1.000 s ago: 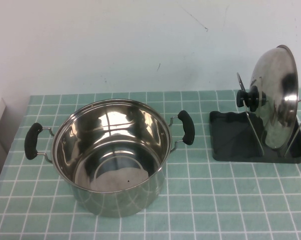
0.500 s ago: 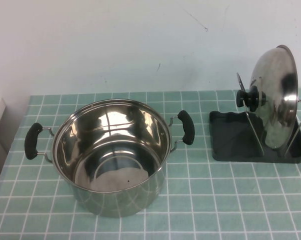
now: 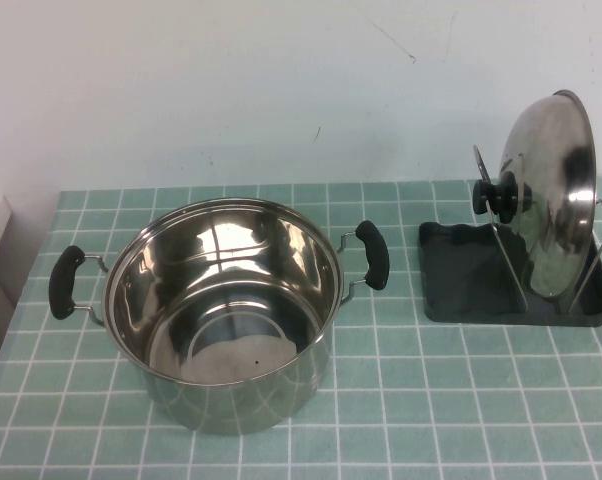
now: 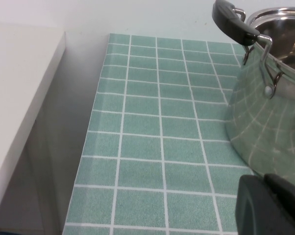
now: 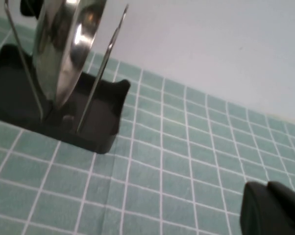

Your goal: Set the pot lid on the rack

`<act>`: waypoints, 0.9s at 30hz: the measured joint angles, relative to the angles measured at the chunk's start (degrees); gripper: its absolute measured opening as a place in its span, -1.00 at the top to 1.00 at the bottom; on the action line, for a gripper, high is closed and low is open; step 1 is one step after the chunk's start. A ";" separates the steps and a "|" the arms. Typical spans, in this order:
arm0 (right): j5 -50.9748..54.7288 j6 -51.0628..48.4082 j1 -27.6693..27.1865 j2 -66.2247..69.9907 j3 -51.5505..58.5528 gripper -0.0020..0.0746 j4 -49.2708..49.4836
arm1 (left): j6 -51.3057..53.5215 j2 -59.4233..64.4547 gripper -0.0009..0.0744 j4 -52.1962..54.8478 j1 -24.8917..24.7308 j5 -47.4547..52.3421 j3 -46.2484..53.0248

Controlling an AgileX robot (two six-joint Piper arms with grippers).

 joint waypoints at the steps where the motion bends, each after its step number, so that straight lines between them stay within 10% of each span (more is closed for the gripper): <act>1: -0.73 -0.85 -0.81 -1.52 0.94 0.95 1.00 | 0.00 0.00 0.98 0.00 0.00 0.00 0.00; 27: -0.67 5.25 -1.57 -12.42 14.75 0.95 4.42 | 0.00 -0.13 0.98 0.00 0.00 0.00 0.00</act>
